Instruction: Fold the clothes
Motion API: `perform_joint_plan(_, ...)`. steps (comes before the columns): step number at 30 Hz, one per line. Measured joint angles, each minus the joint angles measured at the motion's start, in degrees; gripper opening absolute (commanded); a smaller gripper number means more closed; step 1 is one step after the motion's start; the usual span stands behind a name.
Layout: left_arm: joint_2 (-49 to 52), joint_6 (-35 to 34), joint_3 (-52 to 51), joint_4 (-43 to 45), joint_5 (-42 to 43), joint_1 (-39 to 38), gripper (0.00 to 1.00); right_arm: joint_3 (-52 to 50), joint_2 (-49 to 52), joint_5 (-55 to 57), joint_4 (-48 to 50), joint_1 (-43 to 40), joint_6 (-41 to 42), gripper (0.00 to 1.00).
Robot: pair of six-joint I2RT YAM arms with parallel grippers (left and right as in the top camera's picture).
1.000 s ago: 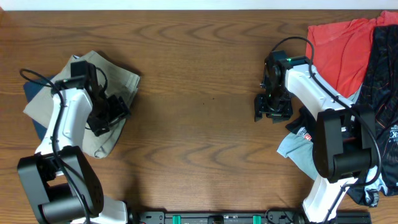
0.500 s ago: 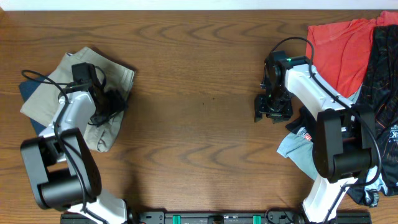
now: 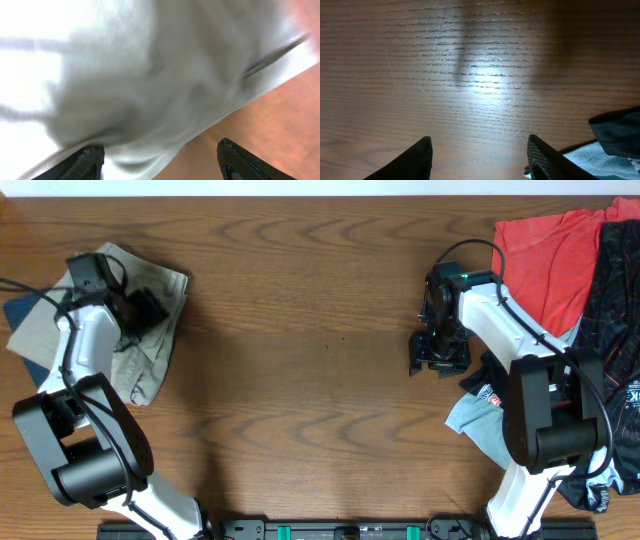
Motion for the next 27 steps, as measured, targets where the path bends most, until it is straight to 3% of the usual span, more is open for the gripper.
perform_joint_plan(5,0.0,0.3,1.4,-2.1,2.4,-1.0,0.75,0.0,0.0,0.0,0.3,0.0,0.0,0.62)
perform_joint_plan(10,0.0,2.5,1.4,-6.3,4.6,-4.8,0.83,0.0,0.0,-0.2,1.8,0.0,-0.3,0.76)
perform_joint_plan(12,0.0,3.5,1.4,-8.1,4.8,-7.6,0.84,0.0,0.0,-0.5,2.4,0.0,-0.4,0.76)
perform_joint_plan(13,0.0,3.9,1.4,-9.0,4.9,-8.9,0.88,0.0,0.0,-0.7,2.7,0.0,-0.4,0.76)
perform_joint_plan(14,0.0,4.5,1.4,-10.1,5.0,-10.7,0.98,0.0,0.0,-0.8,2.9,0.0,-0.4,0.77)
perform_joint_plan(21,0.0,5.8,1.5,-22.3,6.0,-21.7,0.98,2.4,0.0,-1.4,-1.9,-4.0,-1.7,0.79)
perform_joint_plan(27,0.0,6.0,1.5,-37.6,6.0,-24.2,0.98,7.8,0.0,-1.3,-9.9,-8.7,-4.8,0.76)
